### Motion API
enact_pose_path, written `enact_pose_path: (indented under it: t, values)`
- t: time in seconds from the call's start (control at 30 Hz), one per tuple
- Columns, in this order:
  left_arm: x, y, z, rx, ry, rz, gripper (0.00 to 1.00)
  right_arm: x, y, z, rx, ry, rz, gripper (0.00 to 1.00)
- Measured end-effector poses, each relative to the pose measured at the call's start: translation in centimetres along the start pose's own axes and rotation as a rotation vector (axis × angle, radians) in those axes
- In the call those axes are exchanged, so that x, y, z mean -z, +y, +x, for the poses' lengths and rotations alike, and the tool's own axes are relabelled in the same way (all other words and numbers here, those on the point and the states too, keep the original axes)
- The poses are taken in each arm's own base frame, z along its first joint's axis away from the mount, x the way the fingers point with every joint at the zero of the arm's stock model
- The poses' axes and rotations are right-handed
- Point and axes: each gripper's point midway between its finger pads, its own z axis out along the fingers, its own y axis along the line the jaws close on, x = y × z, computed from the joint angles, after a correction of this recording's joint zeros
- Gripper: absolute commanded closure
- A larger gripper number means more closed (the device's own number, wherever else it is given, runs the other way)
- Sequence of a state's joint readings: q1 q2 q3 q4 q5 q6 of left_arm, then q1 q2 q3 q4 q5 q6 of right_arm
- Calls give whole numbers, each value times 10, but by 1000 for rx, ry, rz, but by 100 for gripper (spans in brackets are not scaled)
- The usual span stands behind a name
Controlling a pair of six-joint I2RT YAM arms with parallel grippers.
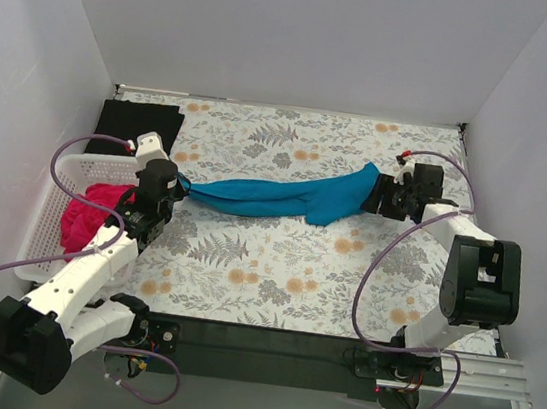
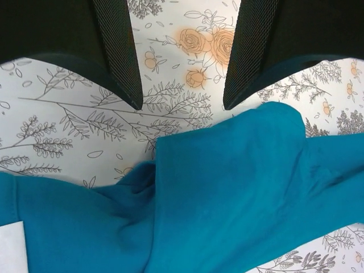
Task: Fold and stack the t-shirts
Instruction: Flatten the tshirt out
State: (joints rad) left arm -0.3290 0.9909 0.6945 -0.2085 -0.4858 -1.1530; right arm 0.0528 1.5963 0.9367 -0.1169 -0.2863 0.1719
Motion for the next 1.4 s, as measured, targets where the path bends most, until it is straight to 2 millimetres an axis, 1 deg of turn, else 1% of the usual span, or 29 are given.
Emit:
enact_pose_path:
  t: [0.07,0.23,0.3,0.47,0.6,0.63,0.77,0.83,0.87,0.93,1.0,1.1,1.13,1.23,1.33,1.4]
  values:
    - [0,0,0,0,0,1,100,-5,-2,1,-3,1,-30,34]
    - [0,0,1,-1,2,1,100,-13,2,-13,20,-55,-112,34]
    - [0,0,1,-1,3,3,100,-18,4,-15,25,-61,-142,34]
    - [0,-1,1,-1,4,6,100,-34,5,-11,18,-38,-184,34]
    - [0,-2,2,-1,7,10,100,-41,6,-6,10,-17,-209,38]
    - [0,-2,2,-1,8,12,100,-40,7,-6,10,-15,-217,43]
    - [0,-3,2,-1,12,18,100,-38,13,-8,15,-21,-245,55]
    - [0,-3,3,-1,13,21,100,-34,16,-10,17,-29,-256,59]
    - [1,-4,3,-1,15,22,100,-31,18,-11,19,-37,-262,63]
    - [1,-4,3,-1,16,24,100,-23,24,-14,19,-51,-275,63]
    - [1,-4,4,-1,17,26,100,-15,29,-18,26,-68,-290,69]
    - [1,-5,4,-1,18,29,100,-12,34,-22,31,-83,-306,77]
    - [1,-5,4,-1,18,29,100,-12,34,-21,28,-81,-309,81]
    - [1,-4,4,-1,18,29,100,-12,35,-15,11,-66,-316,99]
    - [2,-2,7,-4,22,26,100,-11,35,-10,-11,-53,-317,99]
    - [1,-2,8,-5,24,26,100,-5,36,-7,-35,-44,-305,99]
